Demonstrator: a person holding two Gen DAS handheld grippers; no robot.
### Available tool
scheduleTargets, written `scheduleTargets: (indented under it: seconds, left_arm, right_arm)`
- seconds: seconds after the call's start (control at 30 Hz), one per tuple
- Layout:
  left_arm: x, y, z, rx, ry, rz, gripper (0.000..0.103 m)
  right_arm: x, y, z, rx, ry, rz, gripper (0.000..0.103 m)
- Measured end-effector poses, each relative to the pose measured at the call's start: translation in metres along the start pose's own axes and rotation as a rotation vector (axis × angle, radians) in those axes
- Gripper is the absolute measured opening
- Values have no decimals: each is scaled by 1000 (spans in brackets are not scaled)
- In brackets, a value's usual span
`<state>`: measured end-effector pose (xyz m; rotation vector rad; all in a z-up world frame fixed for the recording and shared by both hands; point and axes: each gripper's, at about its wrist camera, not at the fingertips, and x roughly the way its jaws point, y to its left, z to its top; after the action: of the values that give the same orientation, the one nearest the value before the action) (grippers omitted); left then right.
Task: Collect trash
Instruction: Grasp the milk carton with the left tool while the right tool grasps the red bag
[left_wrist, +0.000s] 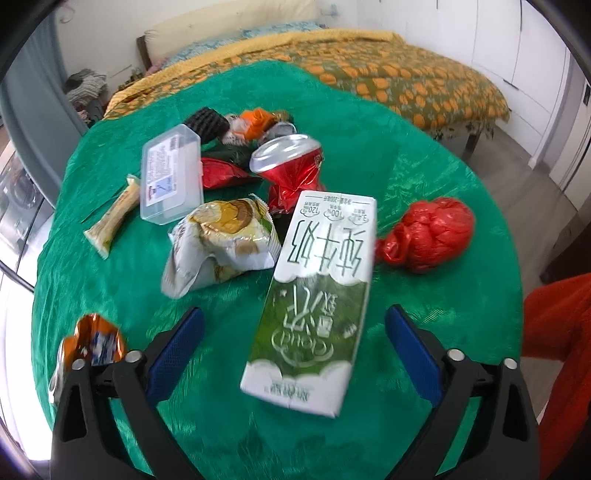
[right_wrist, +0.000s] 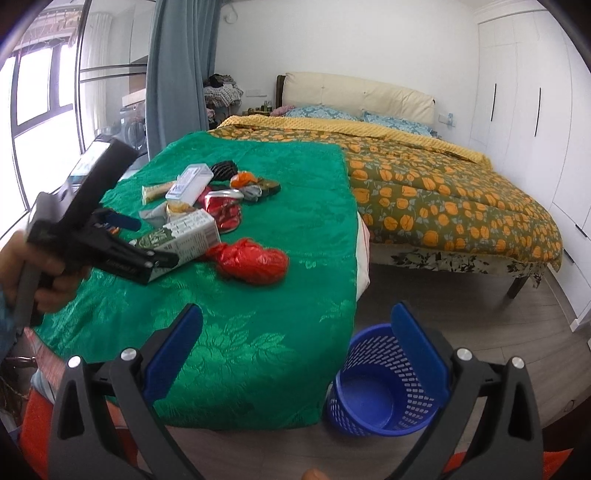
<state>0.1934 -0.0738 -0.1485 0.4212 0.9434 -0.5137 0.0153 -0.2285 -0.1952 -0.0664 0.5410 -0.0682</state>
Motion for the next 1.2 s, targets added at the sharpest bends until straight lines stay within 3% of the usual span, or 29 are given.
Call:
scheduleTargets:
  seconds: [0.1,0.17,0.27,0.4,0.47,0.6,0.8,0.87,0.97,1.07,1.13,1.2]
  left_arm:
    - [6,1,2,6,19,-48,79]
    - [11,-1,3,3,29,-78,56]
    - [9,-5,0,-23,17,-82,52]
    - [-15,-5,-19,-119,1,-66,52]
    - [-30,-3,-36,-168,-5,-59,52]
    - [-51,6,-72,-261,-23,-12,52]
    - [-47,32,-95,-389,-31,29,52]
    - [-45,31,-96,-373,-33,46,55]
    - [-40,29,-98,-347,-25,63,66]
    - [-37,31,-101,-350,-15,52,67]
    - [-38,32,-101,-341,-14,50,67]
    - [-40,33,-97,-333,-16,47,67]
  right_arm:
    - [3,-2,-2,4,15,4,98]
    - [7,-3,-4,9,26,9,98]
    - [9,-2,-4,8,37,29,98]
    - [16,-3,-2,20,55,101,98]
    - [25,-7,6,20,64,182,98]
    - [61,-2,29,-65,95,279,98]
    - [139,5,57,-155,215,400,98]
    - [153,10,55,-164,286,507,98]
    - [145,24,46,-208,348,628,98]
    - [109,38,36,-272,366,758,98]
    - [96,40,36,-300,353,731,98]
    - [94,40,42,-296,352,604,98]
